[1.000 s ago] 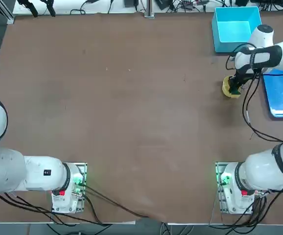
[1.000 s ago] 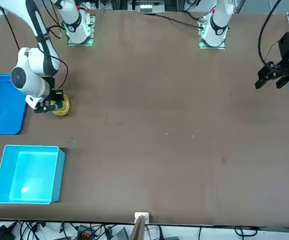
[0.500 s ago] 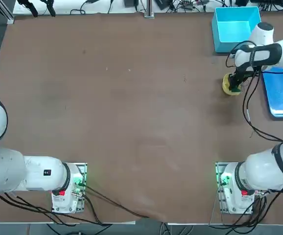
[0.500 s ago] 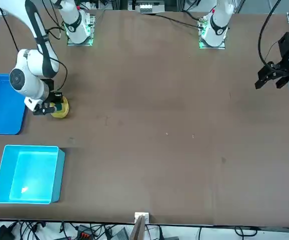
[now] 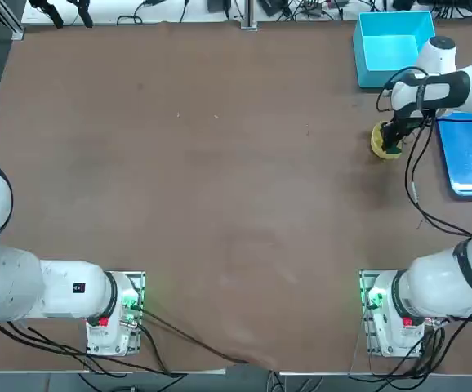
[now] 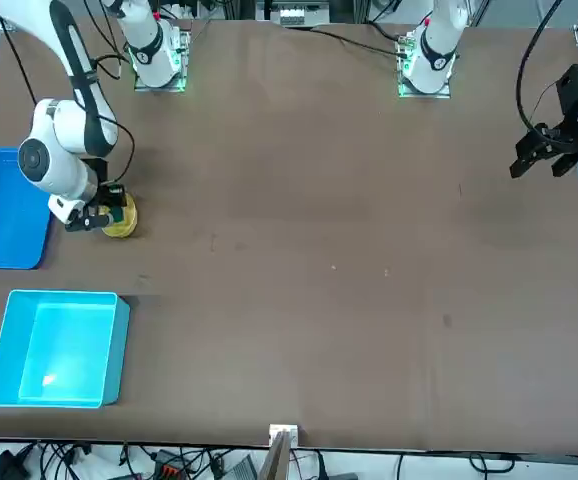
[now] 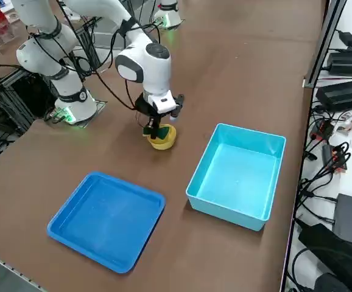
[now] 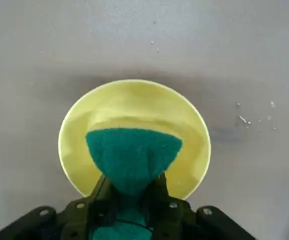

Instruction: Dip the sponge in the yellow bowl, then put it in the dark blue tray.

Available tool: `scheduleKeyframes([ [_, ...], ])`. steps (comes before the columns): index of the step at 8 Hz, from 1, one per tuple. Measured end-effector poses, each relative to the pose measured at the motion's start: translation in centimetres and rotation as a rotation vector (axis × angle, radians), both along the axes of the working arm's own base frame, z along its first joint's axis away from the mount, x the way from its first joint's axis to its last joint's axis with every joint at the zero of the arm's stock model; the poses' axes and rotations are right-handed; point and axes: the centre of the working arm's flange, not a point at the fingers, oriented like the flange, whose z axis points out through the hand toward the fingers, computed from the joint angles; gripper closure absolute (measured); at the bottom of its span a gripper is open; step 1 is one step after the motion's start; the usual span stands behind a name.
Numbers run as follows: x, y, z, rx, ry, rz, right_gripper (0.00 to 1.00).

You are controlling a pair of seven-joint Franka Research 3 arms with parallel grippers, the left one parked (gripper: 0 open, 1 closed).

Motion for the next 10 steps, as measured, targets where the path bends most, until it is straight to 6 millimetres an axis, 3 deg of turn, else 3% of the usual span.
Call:
scheduleKeyframes([
  [5, 1.0, -0.1, 1.3, -0.002, 0.035, -0.003, 0.71],
  [10, 0.8, -0.2, -0.4, 0.000, 0.065, -0.005, 0.71],
])
